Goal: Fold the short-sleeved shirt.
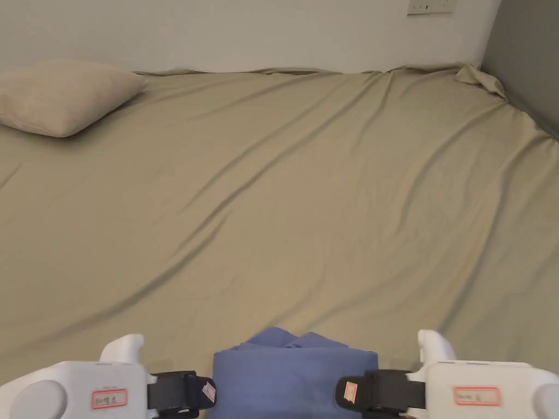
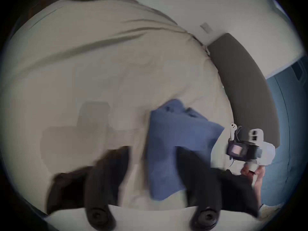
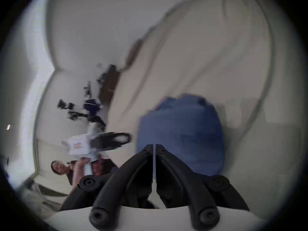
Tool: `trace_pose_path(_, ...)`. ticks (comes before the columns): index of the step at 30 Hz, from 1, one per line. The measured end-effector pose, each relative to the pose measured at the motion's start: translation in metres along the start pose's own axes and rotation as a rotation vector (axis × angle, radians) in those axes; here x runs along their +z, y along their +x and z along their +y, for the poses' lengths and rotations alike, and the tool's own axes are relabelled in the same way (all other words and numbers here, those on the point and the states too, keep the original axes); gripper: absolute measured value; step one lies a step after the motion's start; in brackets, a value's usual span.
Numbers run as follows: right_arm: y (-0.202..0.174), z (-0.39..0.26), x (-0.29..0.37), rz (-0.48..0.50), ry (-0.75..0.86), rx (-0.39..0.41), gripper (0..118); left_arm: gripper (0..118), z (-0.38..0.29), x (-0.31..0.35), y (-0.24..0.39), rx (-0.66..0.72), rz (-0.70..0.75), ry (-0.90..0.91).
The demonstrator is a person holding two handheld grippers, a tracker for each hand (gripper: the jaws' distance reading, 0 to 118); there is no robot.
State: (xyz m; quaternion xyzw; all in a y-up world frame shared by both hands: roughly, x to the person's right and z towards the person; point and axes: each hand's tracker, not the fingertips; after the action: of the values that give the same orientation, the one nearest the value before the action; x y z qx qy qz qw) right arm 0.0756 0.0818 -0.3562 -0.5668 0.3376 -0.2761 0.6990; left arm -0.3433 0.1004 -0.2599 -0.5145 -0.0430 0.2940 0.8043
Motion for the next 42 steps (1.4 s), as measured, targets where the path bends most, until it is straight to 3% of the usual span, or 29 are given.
trace_pose_path(1,0.011,0.001,-0.010,-0.082,-0.017,-0.026,5,89,-0.003,0.001,-0.004,0.004,-0.007,-0.007)
trace_pose_path(3,0.035,0.002,-0.025,-0.279,-0.046,-0.066,5,100,-0.007,0.003,-0.005,0.001,-0.030,0.010)
trace_pose_path(4,0.045,0.000,-0.027,-0.226,-0.031,-0.078,5,114,-0.008,0.002,-0.003,-0.004,-0.033,0.017)
trace_pose_path(5,0.050,0.000,-0.022,-0.089,-0.001,-0.123,5,118,-0.008,-0.001,-0.001,-0.011,-0.033,0.024)
trace_pose_path(6,0.051,0.002,-0.016,-0.101,-0.024,-0.148,5,118,-0.007,-0.004,0.001,-0.028,-0.038,0.030)
trace_pose_path(9,0.049,0.002,-0.017,-0.129,-0.026,-0.050,5,118,-0.001,-0.021,0.009,-0.078,-0.031,-0.003)
trace_pose_path(12,0.055,0.005,-0.017,-0.099,-0.037,-0.097,5,118,0.004,-0.048,0.017,-0.101,-0.116,-0.064)
trace_pose_path(15,0.060,0.005,-0.016,-0.073,-0.042,-0.110,5,118,0.005,-0.078,0.034,-0.119,-0.062,-0.139)
trace_pose_path(16,0.061,0.005,-0.016,-0.069,-0.043,-0.110,5,117,0.004,-0.080,0.042,-0.141,-0.022,-0.133)
trace_pose_path(18,0.060,0.005,-0.016,-0.065,-0.043,-0.114,5,59,0.006,-0.073,0.064,-0.245,-0.048,-0.058)
trace_pose_path(21,0.060,0.004,-0.015,-0.069,-0.043,-0.115,5,35,0.004,-0.070,0.080,-0.269,0.017,-0.063)
trace_pose_path(26,0.051,0.002,-0.007,-0.068,-0.035,-0.121,5,32,0.004,-0.048,0.079,-0.234,-0.078,-0.031)
trace_pose_path(28,0.034,-0.003,0.006,-0.010,0.024,-0.013,4,31,0.010,-0.029,0.066,-0.167,-0.162,-0.038)
trace_pose_path(31,0.002,-0.012,0.045,0.186,0.145,0.107,4,31,0.020,0.008,0.032,-0.151,-0.205,-0.044)
trace_pose_path(33,-0.018,-0.017,0.074,0.249,0.210,0.172,4,31,0.036,0.038,-0.005,-0.140,-0.126,-0.029)
trace_pose_path(35,-0.037,-0.021,0.097,0.248,0.256,0.235,4,31,0.051,0.066,-0.046,-0.157,-0.029,-0.049)
trace_pose_path(39,-0.058,-0.030,0.135,0.189,0.337,0.312,4,31,0.084,0.131,-0.137,-0.100,0.143,-0.083)
trace_pose_path(42,-0.065,-0.039,0.155,0.082,0.397,0.358,4,31,0.097,0.168,-0.194,-0.033,0.307,-0.085)
